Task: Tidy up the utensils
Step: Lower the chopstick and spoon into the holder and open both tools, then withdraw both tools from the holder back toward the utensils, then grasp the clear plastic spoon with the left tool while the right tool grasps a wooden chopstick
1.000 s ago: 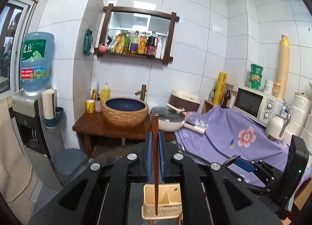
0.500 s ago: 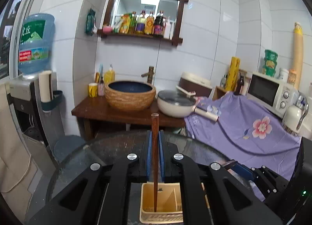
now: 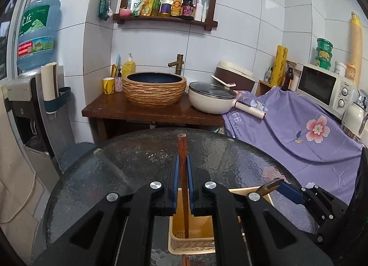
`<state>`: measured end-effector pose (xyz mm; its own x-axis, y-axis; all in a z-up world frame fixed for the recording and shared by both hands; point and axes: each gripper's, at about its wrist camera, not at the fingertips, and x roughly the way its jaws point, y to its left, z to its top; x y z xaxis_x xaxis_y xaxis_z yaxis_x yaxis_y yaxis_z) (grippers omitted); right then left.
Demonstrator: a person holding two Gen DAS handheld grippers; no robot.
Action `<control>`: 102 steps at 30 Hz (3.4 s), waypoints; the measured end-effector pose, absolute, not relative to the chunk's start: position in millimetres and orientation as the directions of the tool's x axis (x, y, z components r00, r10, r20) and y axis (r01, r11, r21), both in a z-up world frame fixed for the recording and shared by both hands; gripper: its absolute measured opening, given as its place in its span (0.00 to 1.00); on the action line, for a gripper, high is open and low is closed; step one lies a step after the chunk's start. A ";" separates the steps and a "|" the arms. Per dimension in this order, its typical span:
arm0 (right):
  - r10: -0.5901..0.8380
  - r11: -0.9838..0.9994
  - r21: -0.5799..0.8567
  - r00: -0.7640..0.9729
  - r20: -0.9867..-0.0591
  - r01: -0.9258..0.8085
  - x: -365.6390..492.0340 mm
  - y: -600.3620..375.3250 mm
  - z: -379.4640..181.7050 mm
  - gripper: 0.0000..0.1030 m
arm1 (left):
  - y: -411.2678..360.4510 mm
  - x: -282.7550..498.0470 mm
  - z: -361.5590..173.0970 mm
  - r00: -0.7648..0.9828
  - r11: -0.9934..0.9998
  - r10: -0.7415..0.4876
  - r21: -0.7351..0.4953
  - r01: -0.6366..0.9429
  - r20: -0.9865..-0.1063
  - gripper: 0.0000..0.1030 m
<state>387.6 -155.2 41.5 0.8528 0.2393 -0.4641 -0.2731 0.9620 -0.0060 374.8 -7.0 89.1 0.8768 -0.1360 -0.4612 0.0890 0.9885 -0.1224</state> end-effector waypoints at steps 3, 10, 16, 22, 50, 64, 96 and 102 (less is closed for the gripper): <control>0.243 0.961 -0.005 0.851 -0.467 -0.277 389.4 -154.9 41.1 0.45 | -9.9 376.4 89.1 0.876 0.988 -0.142 -0.118 0.098 -0.461 0.07; 0.225 0.965 -0.025 0.876 -0.426 -0.260 381.1 -159.5 45.7 0.67 | -4.5 359.4 94.3 0.902 0.985 -0.149 -0.146 0.097 -0.405 0.55; 0.186 0.978 -0.010 0.900 -0.394 -0.206 346.8 -176.9 55.4 0.72 | 4.3 314.2 99.2 0.924 0.985 -0.149 -0.135 0.107 -0.352 0.75; 0.155 0.983 -0.002 0.836 -0.526 -0.183 301.5 -191.8 19.8 0.72 | 17.9 271.8 62.2 0.881 0.995 -0.095 -0.073 0.069 -0.464 0.78; 0.094 0.989 0.000 0.634 -0.767 -0.148 254.8 -169.6 -104.3 0.57 | 1.5 222.8 -85.8 0.616 0.989 -0.146 -0.095 0.115 -0.774 0.43; 0.073 0.996 0.026 0.609 -0.790 -0.086 259.3 -211.7 -105.4 0.55 | 19.7 227.7 -86.4 0.610 0.992 -0.126 -0.105 0.071 -0.782 0.38; -0.053 0.993 0.017 0.587 -0.808 0.113 389.2 -199.2 -103.1 0.21 | -0.8 272.3 -86.7 0.617 0.999 -0.037 -0.037 0.013 -0.786 0.40; -0.047 0.995 0.017 0.588 -0.808 0.103 393.3 -203.9 -103.5 0.09 | -1.9 277.1 -86.8 0.612 0.999 -0.036 -0.028 0.023 -0.790 0.34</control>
